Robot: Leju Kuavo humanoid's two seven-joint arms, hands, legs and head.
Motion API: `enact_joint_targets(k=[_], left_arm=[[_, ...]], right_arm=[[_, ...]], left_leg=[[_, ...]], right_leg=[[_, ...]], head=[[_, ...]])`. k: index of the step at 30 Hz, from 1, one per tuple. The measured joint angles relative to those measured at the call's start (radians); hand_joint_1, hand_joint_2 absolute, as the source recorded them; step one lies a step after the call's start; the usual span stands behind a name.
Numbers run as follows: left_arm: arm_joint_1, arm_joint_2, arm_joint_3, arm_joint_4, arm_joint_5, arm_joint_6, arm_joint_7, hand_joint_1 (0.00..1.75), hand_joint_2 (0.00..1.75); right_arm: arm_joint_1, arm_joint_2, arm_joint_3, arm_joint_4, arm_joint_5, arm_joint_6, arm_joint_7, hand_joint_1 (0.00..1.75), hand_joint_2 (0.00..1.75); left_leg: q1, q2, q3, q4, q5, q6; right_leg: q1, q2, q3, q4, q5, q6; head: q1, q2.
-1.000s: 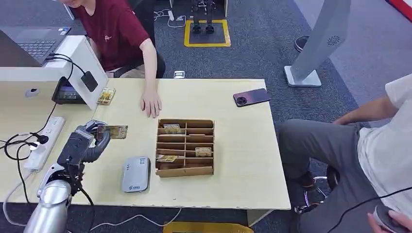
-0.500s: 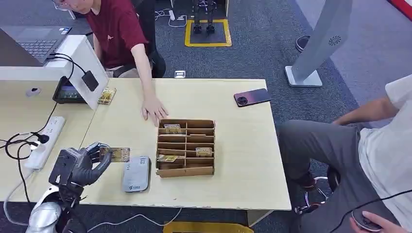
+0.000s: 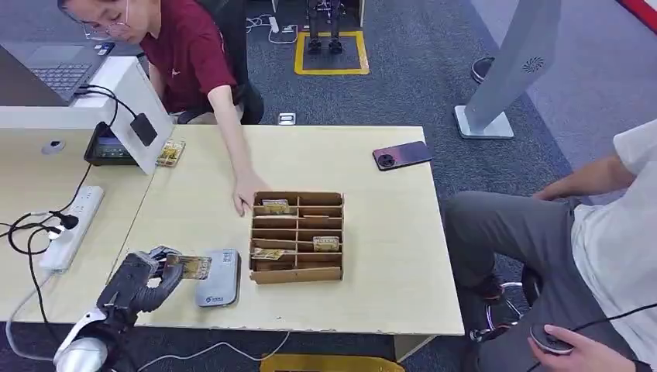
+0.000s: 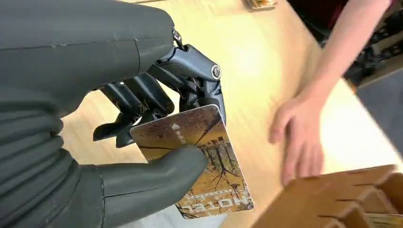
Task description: Pass the card to the sensor for recognition and then transmit it.
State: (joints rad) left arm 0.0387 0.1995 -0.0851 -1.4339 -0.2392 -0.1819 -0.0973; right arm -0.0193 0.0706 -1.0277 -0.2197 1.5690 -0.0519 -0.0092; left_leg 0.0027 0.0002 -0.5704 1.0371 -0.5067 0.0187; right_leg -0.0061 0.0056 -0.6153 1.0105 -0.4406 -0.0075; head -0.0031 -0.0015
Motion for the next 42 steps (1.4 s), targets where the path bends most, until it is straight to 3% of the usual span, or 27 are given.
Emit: enact_joint_targets(k=[11,17,22,27,35,42], left_arm=[[-0.025,-0.05,-0.058,0.088,-0.157,0.116,0.04,1.75,1.75],[-0.092,-0.151,-0.061,0.155,-0.245,0.201,0.059,1.75,1.75],[-0.139,-0.203,-0.061,0.193,-0.257,0.222,0.068,1.75,1.75],[-0.157,-0.222,-0.06,0.224,-0.289,0.241,0.079,1.75,1.75],[-0.192,-0.232,-0.059,0.305,-0.502,0.33,0.079,1.75,1.75],[-0.2,-0.233,-0.059,0.332,-0.516,0.339,0.079,1.75,1.75]], right_arm=[[-0.004,0.005,0.0,0.0,0.0,0.0,0.011,0.0,0.0],[-0.009,0.015,0.002,-0.002,0.0,0.001,0.021,0.0,0.0],[-0.014,0.026,0.002,-0.003,0.0,-0.002,0.021,0.0,0.0],[-0.014,0.026,0.002,-0.004,0.0,0.001,0.027,0.0,0.0],[-0.014,0.028,0.002,-0.007,0.0,0.008,0.027,0.0,0.0],[-0.014,0.028,0.002,-0.007,0.0,0.01,0.026,0.0,0.0]], left_leg=[[0.0,0.0,0.0,0.0,0.0,0.0],[0.0,-0.002,0.0,0.0,0.001,0.001],[0.0,-0.001,0.0,0.0,0.001,0.001],[0.0,-0.001,0.0,0.0,0.001,0.001],[0.0,-0.001,0.0,0.0,0.001,0.001],[0.0,-0.001,0.0,0.0,0.001,0.0]], right_leg=[[0.0,0.0,0.0,0.0,0.0,0.0],[0.0,-0.002,0.001,0.0,0.001,0.0],[0.0,-0.002,0.001,0.0,0.001,0.0],[0.0,-0.002,0.0,0.0,0.001,0.0],[0.0,-0.002,0.001,0.0,0.001,0.0],[0.0,-0.002,0.001,0.0,0.001,0.0]], head=[[0.0,0.0],[0.001,0.0],[0.0,0.0],[0.0,0.0],[0.0,0.0],[0.0,0.0]])
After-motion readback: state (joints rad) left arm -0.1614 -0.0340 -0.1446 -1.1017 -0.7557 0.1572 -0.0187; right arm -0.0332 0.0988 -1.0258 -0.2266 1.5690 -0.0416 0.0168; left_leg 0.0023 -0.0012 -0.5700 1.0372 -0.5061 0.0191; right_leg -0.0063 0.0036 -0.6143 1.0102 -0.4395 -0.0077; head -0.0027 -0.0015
